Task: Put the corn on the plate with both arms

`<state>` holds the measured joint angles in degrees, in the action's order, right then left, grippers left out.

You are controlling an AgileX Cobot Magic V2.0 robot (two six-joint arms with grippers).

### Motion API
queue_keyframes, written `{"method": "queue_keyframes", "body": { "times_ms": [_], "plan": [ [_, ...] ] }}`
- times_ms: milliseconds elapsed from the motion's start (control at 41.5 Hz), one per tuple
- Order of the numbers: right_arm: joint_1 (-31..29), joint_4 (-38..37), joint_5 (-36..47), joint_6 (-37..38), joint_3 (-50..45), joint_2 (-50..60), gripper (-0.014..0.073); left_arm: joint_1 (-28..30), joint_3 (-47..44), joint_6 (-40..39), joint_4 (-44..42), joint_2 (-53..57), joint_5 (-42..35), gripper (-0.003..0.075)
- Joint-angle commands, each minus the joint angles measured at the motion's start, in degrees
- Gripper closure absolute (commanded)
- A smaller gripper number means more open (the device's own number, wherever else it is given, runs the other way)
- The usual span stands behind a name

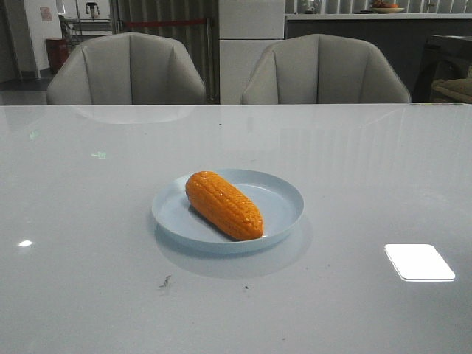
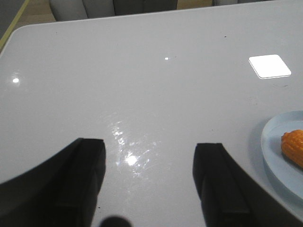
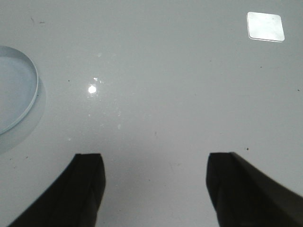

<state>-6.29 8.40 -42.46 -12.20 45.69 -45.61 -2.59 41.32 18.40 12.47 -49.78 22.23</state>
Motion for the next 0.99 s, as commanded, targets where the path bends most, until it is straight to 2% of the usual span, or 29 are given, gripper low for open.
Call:
{"method": "queue_keyframes", "body": {
  "times_ms": [0,434,531,651,820,965],
  "plan": [
    [-0.18,0.44,4.09,-0.63,1.5,0.34,0.0034,-0.39,1.76,-0.16,0.55,0.56,-4.16,0.0265],
    [-0.18,0.44,4.09,-0.63,1.5,0.34,0.0034,-1.98,1.76,-0.16,0.44,0.56,-4.39,0.0265],
    [-0.18,0.44,4.09,-0.63,1.5,0.34,0.0034,-2.33,1.51,-0.16,-1.88,0.68,-5.44,0.0279],
    [-0.18,0.44,4.02,-0.63,1.5,0.31,0.0034,-2.24,-0.27,-0.16,-3.87,3.48,-6.37,0.0387],
    [-0.18,0.44,4.02,-0.63,1.5,0.31,0.0034,-2.24,-6.54,-0.16,-4.02,10.89,-12.89,0.0623],
    [-0.18,0.44,4.02,-0.63,1.5,0.31,0.0034,-2.24,-15.31,-2.88,-3.9,20.09,-24.95,0.0631]
  ]
}}
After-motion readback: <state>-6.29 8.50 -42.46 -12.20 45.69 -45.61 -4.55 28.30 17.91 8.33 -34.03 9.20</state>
